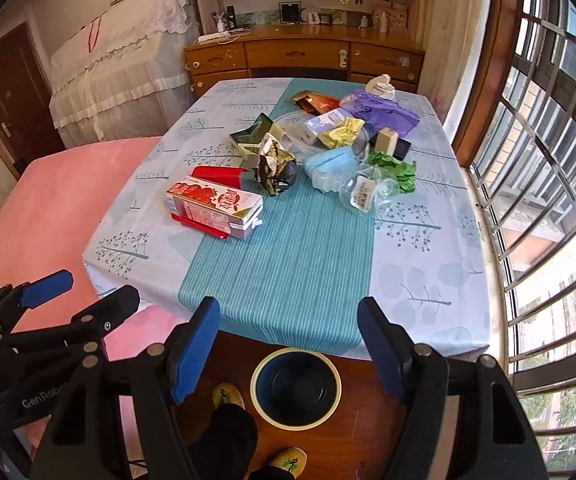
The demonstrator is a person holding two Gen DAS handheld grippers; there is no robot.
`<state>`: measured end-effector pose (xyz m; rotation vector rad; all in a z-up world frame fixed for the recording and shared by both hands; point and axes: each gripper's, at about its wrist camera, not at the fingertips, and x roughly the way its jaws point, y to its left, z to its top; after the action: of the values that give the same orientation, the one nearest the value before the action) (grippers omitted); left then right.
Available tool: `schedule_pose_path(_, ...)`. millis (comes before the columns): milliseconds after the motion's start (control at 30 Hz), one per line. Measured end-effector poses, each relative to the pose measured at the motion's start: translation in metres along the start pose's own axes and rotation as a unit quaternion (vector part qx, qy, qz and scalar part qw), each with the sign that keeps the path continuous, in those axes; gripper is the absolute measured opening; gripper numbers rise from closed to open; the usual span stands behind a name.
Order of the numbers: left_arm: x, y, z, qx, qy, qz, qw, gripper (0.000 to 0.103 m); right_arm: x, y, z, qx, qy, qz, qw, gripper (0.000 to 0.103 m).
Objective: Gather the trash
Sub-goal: 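Grasp the red paper with the left gripper while the right grasps the strawberry milk carton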
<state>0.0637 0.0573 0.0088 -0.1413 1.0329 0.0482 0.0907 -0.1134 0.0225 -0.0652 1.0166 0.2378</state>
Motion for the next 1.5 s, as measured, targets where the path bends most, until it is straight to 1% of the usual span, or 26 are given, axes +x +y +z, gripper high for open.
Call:
schedule_pose_path(167,0.018,0.039,0.018,-0.029,-0.002,0.011,0.9995,0.087,0.033,0.022,0.036,-0.050,0.010,0.026,0.998,0.072)
schedule_pose_path(267,0.037,0.060,0.032,-0.036,0.015,0.018,0.9991,0.087,0.059,0.038,0.059,-0.097,0.018,0.040,0.994,0.072)
schedule_pose_path(367,0.058,0.077,0.046,-0.041,0.032,0.027,0.9983,0.086,0.087,0.052,0.080,-0.143,0.036,0.060,0.987,0.072)
schedule_pose_path(467,0.076,0.089,0.059,-0.045,0.047,0.023,0.9977,0.082,0.116,0.066,0.096,-0.193,0.049,0.074,0.977,0.072)
schedule_pose_path(633,0.105,0.102,0.071,-0.050,0.073,0.034,0.9955,0.082,0.162,0.088,0.115,-0.271,0.083,0.089,0.955,0.072)
schedule_pose_path(733,0.121,0.110,0.074,-0.058,0.096,0.019,0.9935,0.082,0.185,0.097,0.118,-0.307,0.108,0.099,0.940,0.072)
schedule_pose_path(833,0.132,0.114,0.075,-0.060,0.112,0.012,0.9918,0.082,0.205,0.103,0.116,-0.332,0.138,0.103,0.927,0.071)
schedule_pose_path(967,0.141,0.118,0.077,-0.056,0.120,0.010,0.9911,0.082,0.227,0.101,0.113,-0.336,0.181,0.113,0.917,0.067)
schedule_pose_path(1067,0.146,0.120,0.078,-0.057,0.128,0.006,0.9901,0.082,0.232,0.099,0.113,-0.322,0.197,0.127,0.917,0.061)
schedule_pose_path(1167,0.148,0.121,0.081,-0.057,0.132,0.000,0.9896,0.082,0.228,0.098,0.117,-0.291,0.205,0.148,0.923,0.057)
schedule_pose_path(1267,0.148,0.120,0.087,-0.054,0.130,-0.008,0.9900,0.082,0.217,0.095,0.124,-0.253,0.192,0.161,0.934,0.056)
schedule_pose_path(1367,0.147,0.117,0.093,-0.055,0.132,-0.020,0.9895,0.082,0.196,0.089,0.130,-0.210,0.167,0.171,0.948,0.056)
schedule_pose_path(1500,0.151,0.110,0.100,-0.066,0.150,-0.048,0.9853,0.082,0.171,0.078,0.141,-0.151,0.122,0.160,0.968,0.056)
